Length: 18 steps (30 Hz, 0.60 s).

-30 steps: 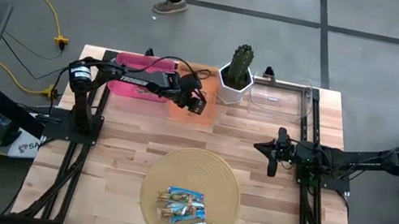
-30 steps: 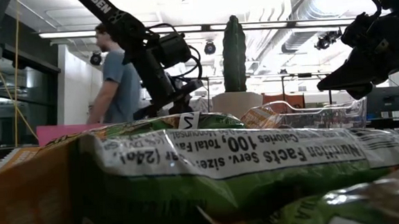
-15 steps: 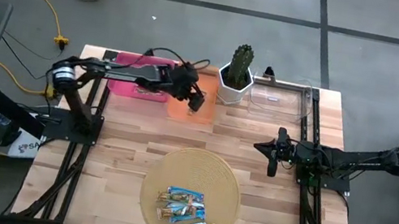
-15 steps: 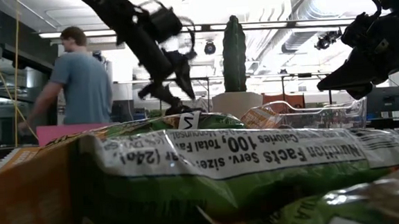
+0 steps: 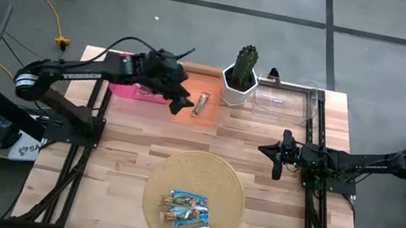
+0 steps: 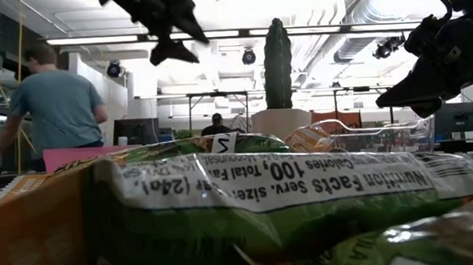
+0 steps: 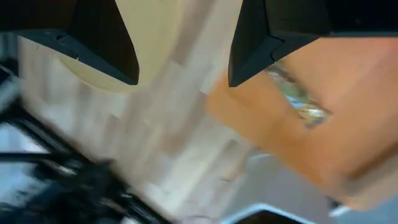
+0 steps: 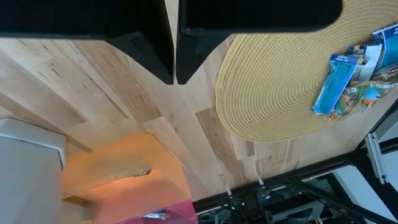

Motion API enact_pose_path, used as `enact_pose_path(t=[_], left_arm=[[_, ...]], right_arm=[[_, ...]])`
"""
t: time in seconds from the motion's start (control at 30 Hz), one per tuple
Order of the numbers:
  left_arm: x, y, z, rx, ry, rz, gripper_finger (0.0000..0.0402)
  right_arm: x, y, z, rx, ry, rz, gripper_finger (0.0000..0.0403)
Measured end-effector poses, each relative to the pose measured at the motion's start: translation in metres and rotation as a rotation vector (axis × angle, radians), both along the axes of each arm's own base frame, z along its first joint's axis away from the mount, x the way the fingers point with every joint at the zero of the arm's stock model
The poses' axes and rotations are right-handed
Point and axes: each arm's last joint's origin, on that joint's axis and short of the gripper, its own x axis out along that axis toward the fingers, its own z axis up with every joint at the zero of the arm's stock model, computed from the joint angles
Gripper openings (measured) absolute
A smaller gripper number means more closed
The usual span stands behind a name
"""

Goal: Pick and place Granola Bars by type
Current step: Put the yellow granola bar into the orange bin

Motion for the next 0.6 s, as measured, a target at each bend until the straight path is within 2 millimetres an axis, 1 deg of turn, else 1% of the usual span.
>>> enact_pose_path(t=[0.1,0.33,0.47,0.6], left_arm=[[-0.007,-0.022,0.01,-0.008,-0.016,-0.081,0.0245],[-0.015,-0.087,0.028,-0.005,-0.089,-0.317,0.0245],[-0.018,-0.125,0.03,-0.025,-0.096,-0.415,0.0245],[-0.02,-0.161,0.028,-0.004,-0.082,-0.445,0.0245]], right_arm=[[0.0,0.0,0.0,0.001,0.001,0.0,0.0],[0.0,0.0,0.0,-0.001,-0.001,0.0,0.0],[0.0,0.0,0.0,0.0,-0.002,0.0,0.0],[0.0,0.0,0.0,0.001,-0.002,0.0,0.0]])
